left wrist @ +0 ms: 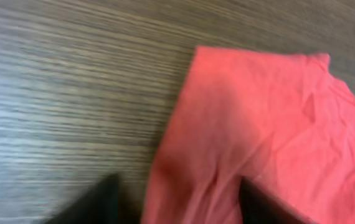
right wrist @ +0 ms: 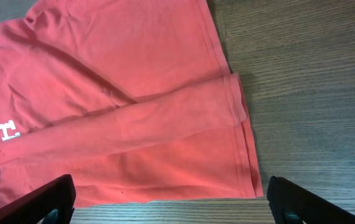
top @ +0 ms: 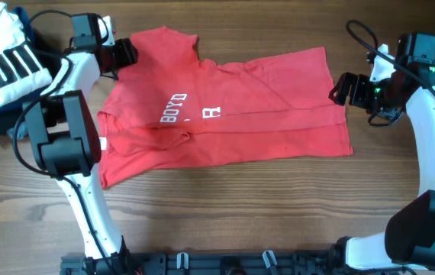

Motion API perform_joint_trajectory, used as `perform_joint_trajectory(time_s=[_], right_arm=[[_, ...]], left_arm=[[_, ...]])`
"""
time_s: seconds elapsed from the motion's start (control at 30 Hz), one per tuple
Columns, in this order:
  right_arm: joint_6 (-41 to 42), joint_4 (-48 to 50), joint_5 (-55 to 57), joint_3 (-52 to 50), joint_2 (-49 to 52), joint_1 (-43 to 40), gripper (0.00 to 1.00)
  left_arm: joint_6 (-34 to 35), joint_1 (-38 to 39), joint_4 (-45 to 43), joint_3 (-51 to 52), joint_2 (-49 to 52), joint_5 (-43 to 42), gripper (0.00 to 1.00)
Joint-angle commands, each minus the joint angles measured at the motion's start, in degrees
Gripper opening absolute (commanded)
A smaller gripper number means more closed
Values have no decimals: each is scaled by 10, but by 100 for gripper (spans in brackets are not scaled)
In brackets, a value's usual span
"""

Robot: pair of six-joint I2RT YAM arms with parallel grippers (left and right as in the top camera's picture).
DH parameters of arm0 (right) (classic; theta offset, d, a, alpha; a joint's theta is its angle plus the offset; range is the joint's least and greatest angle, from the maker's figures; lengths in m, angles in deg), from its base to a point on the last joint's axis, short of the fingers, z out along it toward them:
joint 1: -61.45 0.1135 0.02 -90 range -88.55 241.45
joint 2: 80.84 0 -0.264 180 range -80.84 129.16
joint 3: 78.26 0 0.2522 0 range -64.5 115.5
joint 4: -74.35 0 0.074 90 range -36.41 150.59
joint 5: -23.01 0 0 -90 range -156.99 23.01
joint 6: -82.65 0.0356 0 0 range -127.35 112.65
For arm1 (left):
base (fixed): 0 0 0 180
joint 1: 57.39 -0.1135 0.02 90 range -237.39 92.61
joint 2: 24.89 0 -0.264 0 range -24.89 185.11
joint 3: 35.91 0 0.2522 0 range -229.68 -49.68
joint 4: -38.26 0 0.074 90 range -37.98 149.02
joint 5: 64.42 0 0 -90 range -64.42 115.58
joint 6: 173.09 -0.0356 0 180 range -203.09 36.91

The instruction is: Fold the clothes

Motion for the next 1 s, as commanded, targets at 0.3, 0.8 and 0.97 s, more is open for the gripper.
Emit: perform_joint_trajectory(time_s=[0.3,0.8,0.97], right_arm=[[3,0,-9,9,-5,3,98],[3,-2,-7,9,-5,3,98],[3,-2,-7,9,-5,3,98]], left_arm=[[-7,17,56,-9,15,-19,11],[-8,17,61,-20,11,84,60],[-7,19,96,-19,11,83,55]])
